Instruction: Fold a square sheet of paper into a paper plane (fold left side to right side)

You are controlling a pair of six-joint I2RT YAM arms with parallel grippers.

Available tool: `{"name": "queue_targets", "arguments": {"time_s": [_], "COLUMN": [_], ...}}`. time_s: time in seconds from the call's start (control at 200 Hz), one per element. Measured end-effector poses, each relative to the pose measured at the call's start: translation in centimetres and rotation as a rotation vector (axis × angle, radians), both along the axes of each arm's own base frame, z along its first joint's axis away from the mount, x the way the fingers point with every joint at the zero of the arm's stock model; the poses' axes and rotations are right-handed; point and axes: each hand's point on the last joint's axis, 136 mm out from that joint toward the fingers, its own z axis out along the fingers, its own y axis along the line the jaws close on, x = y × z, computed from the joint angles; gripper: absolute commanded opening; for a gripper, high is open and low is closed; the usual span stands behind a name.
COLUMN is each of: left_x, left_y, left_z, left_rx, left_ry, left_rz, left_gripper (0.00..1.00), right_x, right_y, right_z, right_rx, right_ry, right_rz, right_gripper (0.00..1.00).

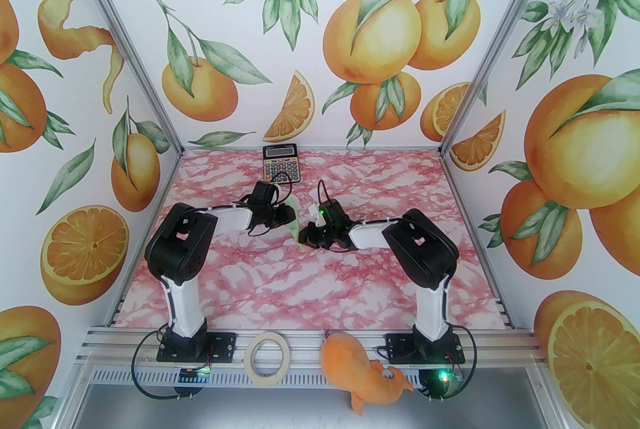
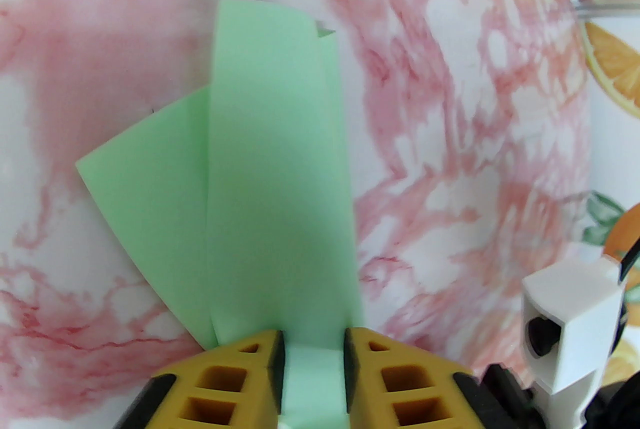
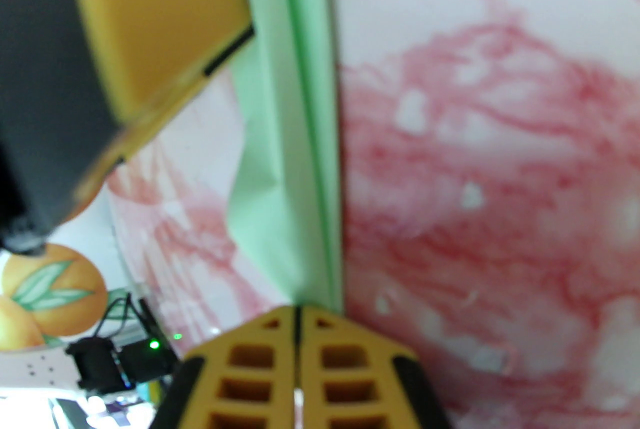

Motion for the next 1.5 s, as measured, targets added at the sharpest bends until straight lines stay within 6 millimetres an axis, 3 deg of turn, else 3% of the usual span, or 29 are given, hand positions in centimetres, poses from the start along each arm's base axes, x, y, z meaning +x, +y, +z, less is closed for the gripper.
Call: {"name": "queue_targets", "arguments": {"time_s": [0.375, 0.706, 0.816, 0.981, 1.071, 1.246, 1.321, 1.406, 1.496], "left_x": [0.5, -1.2, -2.0, -3.5, -3.8, -3.6, -3.4, -3.3, -3.1], "left_y": [0.6, -0.2, 0.2, 1.6, 2.0, 1.9, 1.9, 1.9, 2.1], "left_z": [2.4, 5.6, 5.3, 3.2, 2.8, 2.4, 1.9, 1.4, 1.0], "left_rx": [0.014, 0.02, 0.041, 0.123, 0.145, 0.149, 0.151, 0.154, 0.156], "left_ry": [-0.021, -0.079, -0.068, -0.018, -0.006, -0.011, -0.005, 0.0, 0.005], "left_rz": [-0.004, -0.023, -0.019, 0.005, 0.007, 0.005, 0.005, 0.0, 0.005], "left_gripper": [0.5, 0.51, 0.51, 0.53, 0.49, 0.32, 0.3, 0.18, 0.14], "right_x": [0.1, 0.1, 0.1, 0.1, 0.1, 0.1, 0.1, 0.1, 0.0], "right_y": [-0.1, 0.0, 0.0, 0.0, 0.0, 0.0, 0.0, 0.0, 0.0], "right_z": [-0.1, -0.1, -0.1, -0.1, -0.1, -0.1, -0.1, -0.1, -0.1], "right_rx": [-0.034, -0.037, -0.037, -0.037, -0.037, -0.039, -0.039, -0.039, -0.04], "right_ry": [-0.015, -0.014, -0.014, -0.014, -0.014, -0.015, -0.015, -0.015, -0.016], "right_rz": [-0.002, -0.002, -0.002, -0.002, -0.001, -0.002, -0.002, -0.002, -0.002], "right_gripper": [0.06, 0.06, 0.06, 0.06, 0.06, 0.06, 0.06, 0.06, 0.06]}}
